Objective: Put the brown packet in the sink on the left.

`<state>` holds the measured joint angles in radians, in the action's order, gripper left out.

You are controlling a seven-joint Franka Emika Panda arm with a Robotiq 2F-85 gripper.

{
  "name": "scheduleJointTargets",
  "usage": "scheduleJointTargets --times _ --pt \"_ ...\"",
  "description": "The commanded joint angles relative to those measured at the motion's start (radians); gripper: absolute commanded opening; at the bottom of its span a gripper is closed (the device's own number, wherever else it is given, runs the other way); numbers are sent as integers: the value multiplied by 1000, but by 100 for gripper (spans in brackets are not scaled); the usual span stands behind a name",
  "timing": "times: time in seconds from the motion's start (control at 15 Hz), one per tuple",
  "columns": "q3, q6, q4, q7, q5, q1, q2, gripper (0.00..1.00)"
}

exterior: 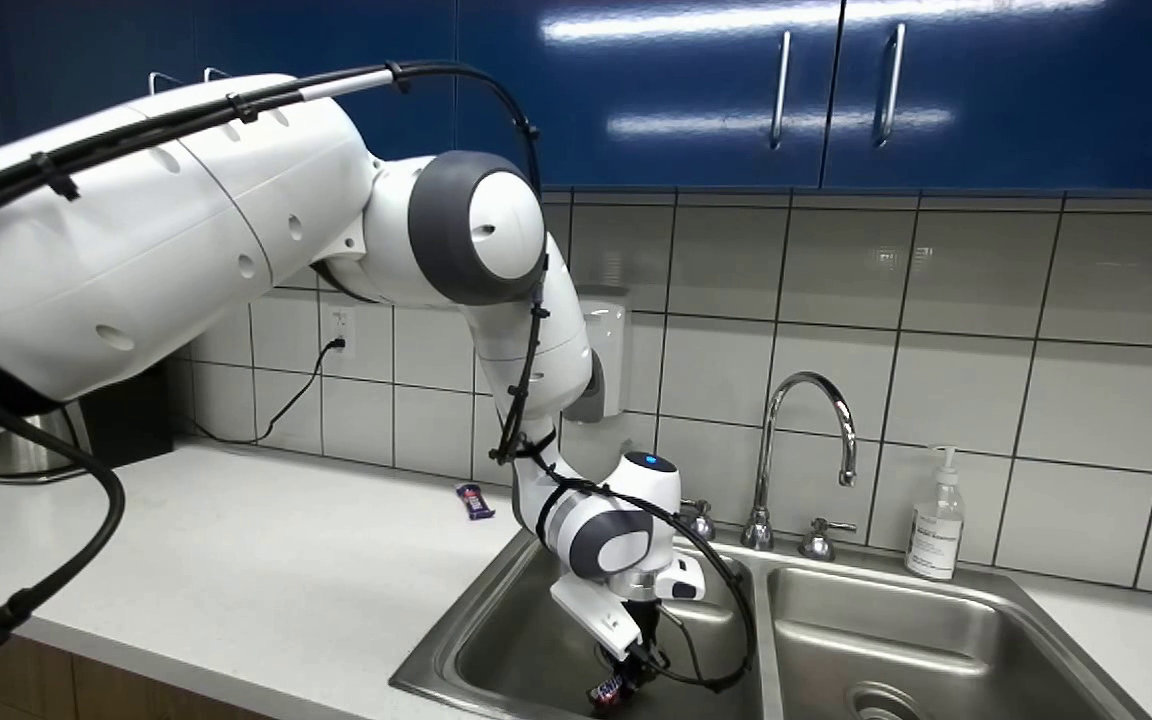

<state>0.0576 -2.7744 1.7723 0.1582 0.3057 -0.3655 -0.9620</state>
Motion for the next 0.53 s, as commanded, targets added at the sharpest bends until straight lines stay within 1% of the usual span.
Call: scheduleJointTargets --times 0.0,0.2,0.47 --pt "-10 6 -19 -37 -29 -14 -6 47" --pt "-10 3 -14 -40 -28 -13 1 71" --pt "-10 0 -6 -39 -29 -9 17 100"
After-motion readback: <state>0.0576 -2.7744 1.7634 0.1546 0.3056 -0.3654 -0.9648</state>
